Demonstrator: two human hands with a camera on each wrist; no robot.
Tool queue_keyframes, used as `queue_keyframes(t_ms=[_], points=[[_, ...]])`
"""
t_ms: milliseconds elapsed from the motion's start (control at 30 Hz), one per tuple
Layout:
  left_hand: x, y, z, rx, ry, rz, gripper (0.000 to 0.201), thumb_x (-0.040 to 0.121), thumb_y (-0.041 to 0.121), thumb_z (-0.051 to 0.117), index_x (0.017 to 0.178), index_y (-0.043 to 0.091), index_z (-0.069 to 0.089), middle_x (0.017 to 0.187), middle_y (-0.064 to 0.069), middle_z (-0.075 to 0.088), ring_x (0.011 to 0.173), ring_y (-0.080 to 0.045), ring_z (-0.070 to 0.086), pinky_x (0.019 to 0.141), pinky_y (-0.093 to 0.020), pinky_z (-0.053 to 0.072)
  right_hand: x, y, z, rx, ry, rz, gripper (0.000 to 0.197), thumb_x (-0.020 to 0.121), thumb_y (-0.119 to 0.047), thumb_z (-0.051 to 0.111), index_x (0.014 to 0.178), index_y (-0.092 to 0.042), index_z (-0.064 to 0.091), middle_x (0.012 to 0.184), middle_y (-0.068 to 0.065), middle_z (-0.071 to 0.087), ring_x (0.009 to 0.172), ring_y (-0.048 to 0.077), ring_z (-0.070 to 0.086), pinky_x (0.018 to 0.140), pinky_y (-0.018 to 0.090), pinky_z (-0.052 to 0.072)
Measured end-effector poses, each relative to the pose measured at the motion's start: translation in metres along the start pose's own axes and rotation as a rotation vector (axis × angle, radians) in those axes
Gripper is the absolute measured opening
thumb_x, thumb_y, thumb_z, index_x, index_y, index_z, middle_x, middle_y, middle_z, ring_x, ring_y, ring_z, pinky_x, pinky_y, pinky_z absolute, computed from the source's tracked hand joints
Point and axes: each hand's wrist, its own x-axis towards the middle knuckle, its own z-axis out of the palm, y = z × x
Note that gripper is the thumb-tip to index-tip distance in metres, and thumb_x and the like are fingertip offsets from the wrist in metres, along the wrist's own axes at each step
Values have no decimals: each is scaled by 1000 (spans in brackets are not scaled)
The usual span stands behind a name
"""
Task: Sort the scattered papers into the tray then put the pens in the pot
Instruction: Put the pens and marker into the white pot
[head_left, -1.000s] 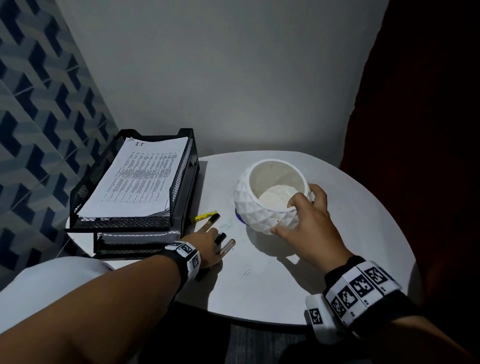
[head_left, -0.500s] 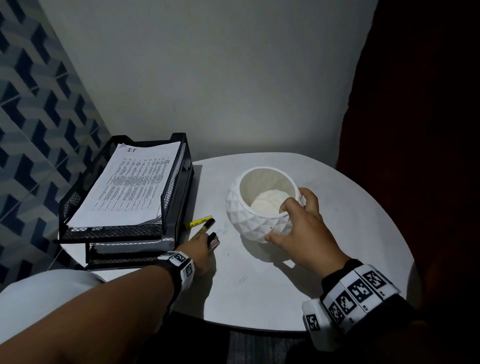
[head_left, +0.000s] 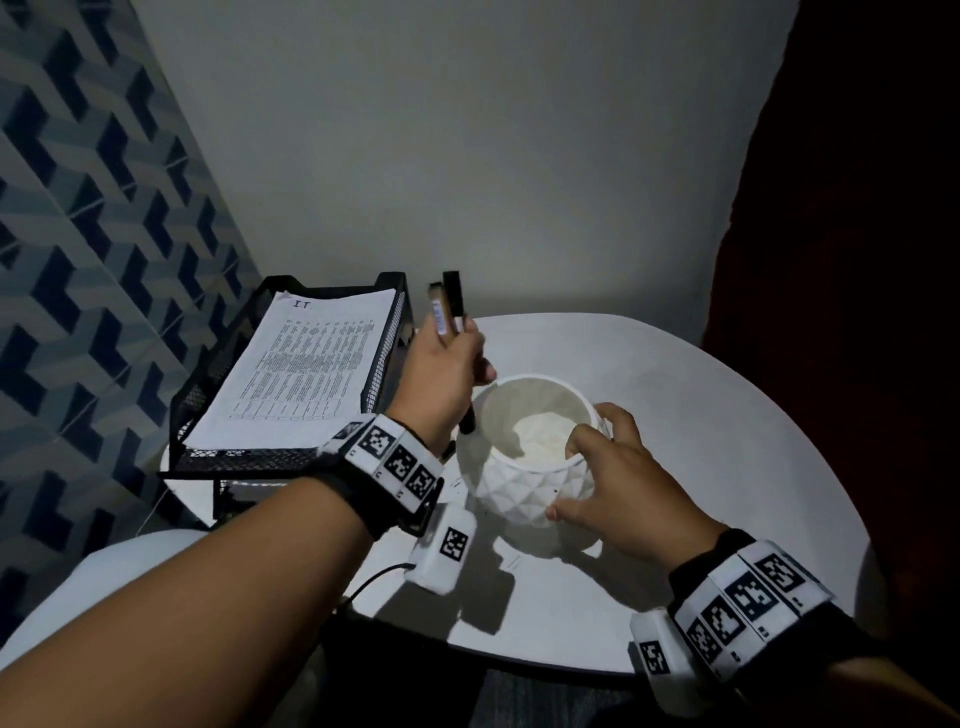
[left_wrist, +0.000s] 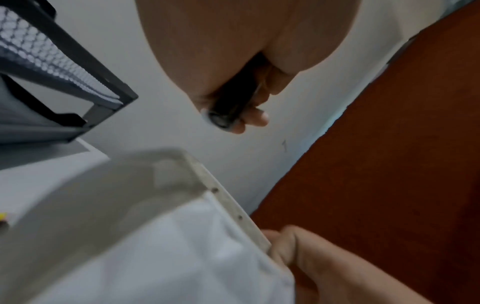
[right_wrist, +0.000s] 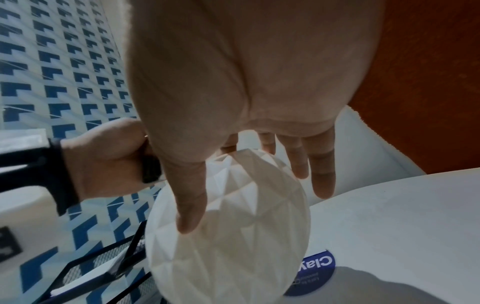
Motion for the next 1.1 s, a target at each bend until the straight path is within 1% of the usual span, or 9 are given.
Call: queue_keyframes(t_ms=[100, 167, 300, 367, 467, 600, 800, 1000, 1100], points=[[-15, -16, 13, 32, -200, -74, 19, 91, -8, 49, 87, 11, 50, 72, -8, 51, 60, -21, 55, 68, -31, 51, -3, -11, 7, -45, -85, -42, 55, 69, -48, 88, 103, -38, 45, 156, -13, 12, 124, 26, 53, 95, 36, 51], [-24, -27, 17, 160, -319, -154, 16, 87, -9, 52, 87, 7, 55, 76, -11, 56, 69, -22, 55, 62, -21, 49, -5, -14, 10, -72, -109, -59, 54, 68, -48, 88, 101, -37, 46, 157, -12, 11, 123, 25, 53, 91, 35, 51], [-24, -42, 11, 491, -497, -151, 9, 81, -5, 65, 86, 2, 68, 71, -2, 61, 63, -18, 54, 59, -26, 45, -7, -12, 8, -101, -113, -58, 54, 69, -45, 88, 99, -39, 43, 162, -11, 8, 129, 25, 50, 90, 33, 49], [-21, -41, 10, 458, -555, -163, 15, 80, -5, 71, 88, 8, 72, 76, -4, 68, 60, -17, 60, 53, -25, 50, -7, -9, 3, -97, -106, -34, 54, 70, -45, 88, 101, -40, 44, 162, -11, 8, 131, 25, 49, 93, 34, 49], [-12, -33, 11, 291, -432, -99, 20, 82, -8, 71, 90, 9, 74, 87, -6, 74, 73, -12, 68, 71, -26, 56, -3, -5, -5, -81, -62, 0, 56, 70, -45, 88, 100, -42, 42, 162, -8, 11, 128, 27, 52, 93, 34, 49], [20, -23, -2, 147, -151, -56, 26, 87, -7, 57, 81, 13, 73, 89, -10, 74, 77, -17, 66, 67, -18, 49, 3, 1, -12, -66, 17, 38, 50, 68, -47, 88, 97, -36, 49, 159, -7, 16, 120, 30, 57, 90, 33, 50], [52, -73, -41, 623, -32, -71, 29, 87, 0, 56, 76, 24, 69, 83, 5, 70, 80, -16, 64, 81, -27, 51, 5, 4, -19, -39, 27, 71, 52, 69, -45, 88, 100, -39, 47, 158, -6, 18, 122, 28, 56, 91, 32, 48], [56, -138, -54, 1049, -144, -230, 45, 87, 19, 67, 132, 20, 60, 124, -8, 66, 113, -26, 64, 98, -30, 50, 5, 5, -20, -12, 5, 96, 48, 70, -41, 89, 97, -39, 48, 163, -6, 13, 133, 28, 46, 97, 34, 47], [55, -165, -67, 1204, -206, -242, 55, 91, 34, 64, 142, 20, 50, 133, -13, 62, 119, -30, 62, 101, -33, 48, 3, 7, -18, -2, -1, 80, 43, 73, -36, 87, 95, -39, 49, 162, -6, 13, 135, 27, 45, 101, 35, 46]])
